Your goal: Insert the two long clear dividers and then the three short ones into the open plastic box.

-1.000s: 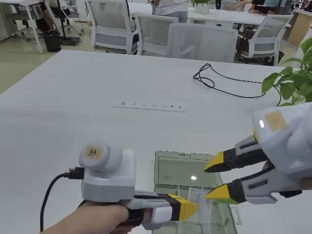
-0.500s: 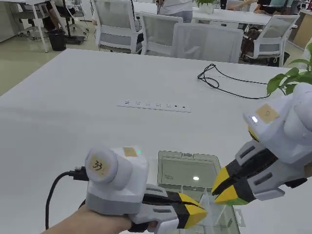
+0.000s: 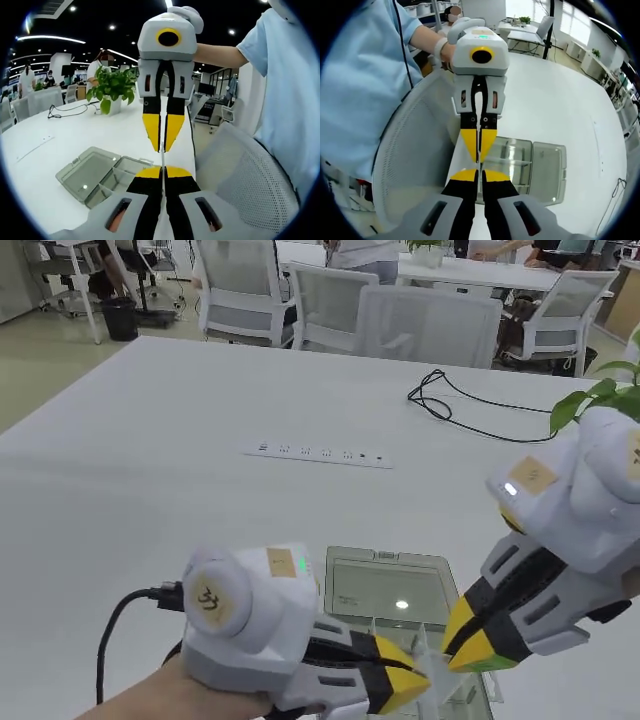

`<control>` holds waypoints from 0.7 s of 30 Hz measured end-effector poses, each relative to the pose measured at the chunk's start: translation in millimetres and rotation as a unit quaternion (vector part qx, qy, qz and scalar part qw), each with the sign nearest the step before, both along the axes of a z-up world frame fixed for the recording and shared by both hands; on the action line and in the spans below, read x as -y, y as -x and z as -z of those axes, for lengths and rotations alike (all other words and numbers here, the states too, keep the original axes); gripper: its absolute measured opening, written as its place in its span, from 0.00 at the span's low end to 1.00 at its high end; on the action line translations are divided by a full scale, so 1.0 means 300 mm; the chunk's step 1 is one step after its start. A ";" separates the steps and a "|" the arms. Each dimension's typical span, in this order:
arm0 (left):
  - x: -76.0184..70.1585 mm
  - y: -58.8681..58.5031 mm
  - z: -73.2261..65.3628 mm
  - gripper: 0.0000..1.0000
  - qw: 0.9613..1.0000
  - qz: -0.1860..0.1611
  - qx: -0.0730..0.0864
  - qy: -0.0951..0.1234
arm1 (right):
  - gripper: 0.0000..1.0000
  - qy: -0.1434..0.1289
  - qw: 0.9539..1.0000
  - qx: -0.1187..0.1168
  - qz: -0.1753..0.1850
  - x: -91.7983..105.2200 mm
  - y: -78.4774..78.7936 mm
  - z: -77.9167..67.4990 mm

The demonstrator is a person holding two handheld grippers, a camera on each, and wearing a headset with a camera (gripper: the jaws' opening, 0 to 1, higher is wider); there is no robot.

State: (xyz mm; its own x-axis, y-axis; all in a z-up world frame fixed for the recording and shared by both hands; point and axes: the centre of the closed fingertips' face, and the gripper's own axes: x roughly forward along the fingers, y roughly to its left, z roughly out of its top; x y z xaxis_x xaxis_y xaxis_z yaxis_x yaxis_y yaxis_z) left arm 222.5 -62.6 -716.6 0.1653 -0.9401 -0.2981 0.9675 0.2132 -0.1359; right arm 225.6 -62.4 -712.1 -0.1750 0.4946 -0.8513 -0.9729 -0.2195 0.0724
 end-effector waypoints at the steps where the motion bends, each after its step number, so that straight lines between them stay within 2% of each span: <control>1: 0.001 -0.002 -0.004 0.00 1.000 -0.001 0.003 0.003 | 0.03 0.001 1.000 0.002 -0.003 0.001 0.000 0.002; 3: 0.000 -0.001 -0.001 0.00 1.000 0.000 0.007 0.001 | 0.03 0.003 1.000 0.005 -0.009 0.005 -0.002 0.005; 14: -0.004 0.003 0.012 0.00 1.000 -0.005 0.001 -0.004 | 0.02 0.018 1.000 0.008 -0.007 -0.013 0.026 0.011; 19: -0.019 -0.016 0.029 0.00 0.999 -0.030 -0.002 -0.014 | 0.02 0.021 1.000 0.010 -0.004 -0.021 0.018 0.012; 20: -0.032 -0.027 0.047 0.02 0.999 -0.042 -0.003 -0.027 | 0.02 0.022 1.000 0.014 0.005 -0.023 0.006 0.009; 21: -0.034 -0.028 0.050 0.05 0.999 -0.043 0.000 -0.027 | 0.02 0.021 1.000 0.020 0.010 -0.024 -0.006 0.007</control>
State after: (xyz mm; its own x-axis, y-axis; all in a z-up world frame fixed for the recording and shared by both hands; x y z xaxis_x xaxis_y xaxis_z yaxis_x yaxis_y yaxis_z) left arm 231.0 -52.4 -731.5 0.2444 -0.9055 -0.3469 0.9456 0.3017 -0.1214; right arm 227.3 -55.1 -714.3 -0.1306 0.4617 -0.8774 -0.9794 -0.1977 0.0417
